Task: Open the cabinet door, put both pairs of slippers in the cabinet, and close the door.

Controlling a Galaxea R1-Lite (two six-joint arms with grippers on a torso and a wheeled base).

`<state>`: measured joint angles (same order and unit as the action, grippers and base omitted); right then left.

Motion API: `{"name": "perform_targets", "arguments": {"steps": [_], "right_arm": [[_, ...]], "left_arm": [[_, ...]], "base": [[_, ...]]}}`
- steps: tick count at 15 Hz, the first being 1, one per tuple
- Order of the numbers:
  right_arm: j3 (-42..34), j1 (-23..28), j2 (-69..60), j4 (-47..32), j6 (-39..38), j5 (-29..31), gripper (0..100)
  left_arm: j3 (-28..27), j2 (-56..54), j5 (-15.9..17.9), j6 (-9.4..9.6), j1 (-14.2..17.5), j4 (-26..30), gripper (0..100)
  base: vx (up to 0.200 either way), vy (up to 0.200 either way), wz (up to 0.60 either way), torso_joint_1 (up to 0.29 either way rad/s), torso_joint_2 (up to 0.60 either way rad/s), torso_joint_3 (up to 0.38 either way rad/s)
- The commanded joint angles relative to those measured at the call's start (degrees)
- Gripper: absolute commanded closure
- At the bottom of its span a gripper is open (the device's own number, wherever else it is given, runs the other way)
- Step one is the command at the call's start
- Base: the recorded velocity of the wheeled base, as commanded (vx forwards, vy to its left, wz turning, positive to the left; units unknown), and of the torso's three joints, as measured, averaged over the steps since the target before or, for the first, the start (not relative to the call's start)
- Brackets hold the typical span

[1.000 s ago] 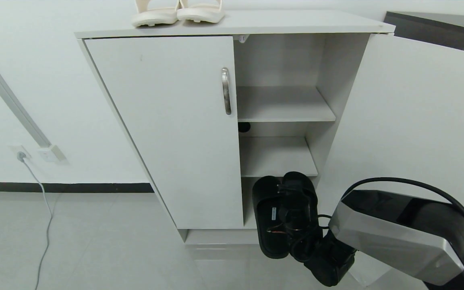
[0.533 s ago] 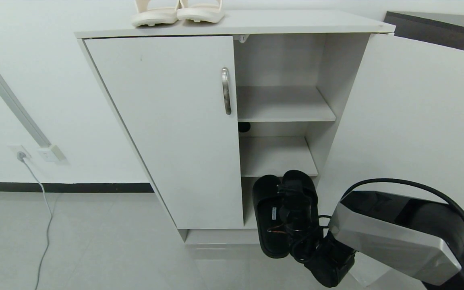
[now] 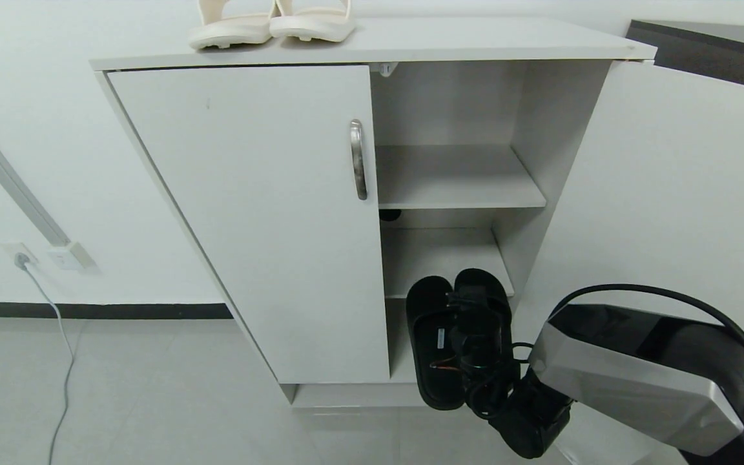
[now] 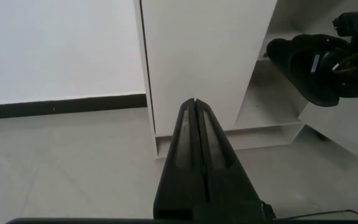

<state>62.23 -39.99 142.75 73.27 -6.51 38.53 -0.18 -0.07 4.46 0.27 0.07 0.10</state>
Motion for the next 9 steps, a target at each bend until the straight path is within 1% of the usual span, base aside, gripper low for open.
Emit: {"name": "perform_targets", "arguments": {"steps": [1, 6, 9], "right_arm": [[0.0, -0.1, -0.2, -0.1, 0.0, 0.0, 100], [0.0, 0.2, 0.2, -0.1, -0.1, -0.1, 100], [0.4, 1.2, 0.8, -0.4, -0.1, -0.4, 100]], "left_arm": [[0.0, 0.1, 0.0, 0.0, 0.0, 0.0, 100], [0.0, 0.1, 0.0, -0.09, 0.0, 0.0, 100], [0.0, 0.1, -0.1, -0.09, 0.0, 0.0, 100]], "base": [[0.2, 0.0, 0.0, 0.002, 0.0, -0.002], [0.2, 0.0, 0.0, 0.003, 0.0, 0.001], [0.0, 0.0, 0.0, 0.0, 0.0, 0.0]]}}
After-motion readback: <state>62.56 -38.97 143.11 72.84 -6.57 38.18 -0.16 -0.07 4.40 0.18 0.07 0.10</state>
